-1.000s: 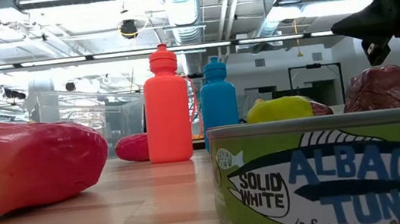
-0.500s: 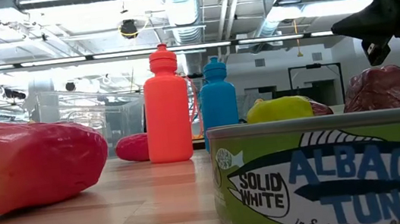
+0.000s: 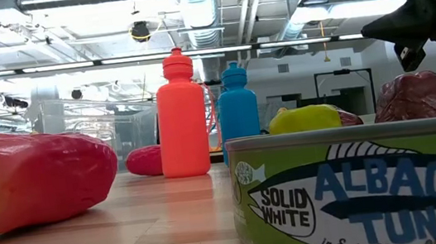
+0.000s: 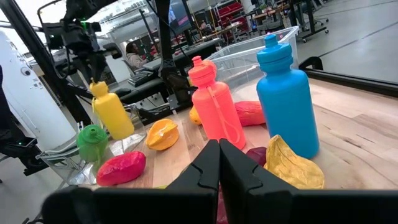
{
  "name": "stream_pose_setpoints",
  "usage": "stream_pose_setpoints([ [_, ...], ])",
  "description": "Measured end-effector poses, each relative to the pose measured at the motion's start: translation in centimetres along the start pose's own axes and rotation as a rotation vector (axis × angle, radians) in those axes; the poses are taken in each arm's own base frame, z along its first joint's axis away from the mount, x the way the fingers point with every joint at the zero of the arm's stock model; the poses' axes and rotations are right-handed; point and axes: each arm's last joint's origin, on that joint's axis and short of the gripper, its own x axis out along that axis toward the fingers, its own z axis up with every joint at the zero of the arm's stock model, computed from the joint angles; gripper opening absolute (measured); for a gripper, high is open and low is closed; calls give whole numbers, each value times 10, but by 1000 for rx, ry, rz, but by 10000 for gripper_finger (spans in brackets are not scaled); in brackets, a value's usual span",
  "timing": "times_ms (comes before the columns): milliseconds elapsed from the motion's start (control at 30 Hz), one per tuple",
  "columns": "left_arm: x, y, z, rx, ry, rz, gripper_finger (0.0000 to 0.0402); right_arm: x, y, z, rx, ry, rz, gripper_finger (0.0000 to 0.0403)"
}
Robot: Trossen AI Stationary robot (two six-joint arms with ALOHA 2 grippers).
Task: Pick & Place Food Item
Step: Put the yellow water bottle into the transparent bin
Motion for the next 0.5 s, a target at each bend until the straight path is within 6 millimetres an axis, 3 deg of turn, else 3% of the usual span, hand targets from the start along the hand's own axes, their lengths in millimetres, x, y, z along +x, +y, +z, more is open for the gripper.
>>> stream_pose_setpoints([
  [267,13,7,-14,34,13,43,38,0,0,0,0,0,0,0],
  [500,16,9,-15,32,6,57,52,0,0,0,0,0,0,0],
])
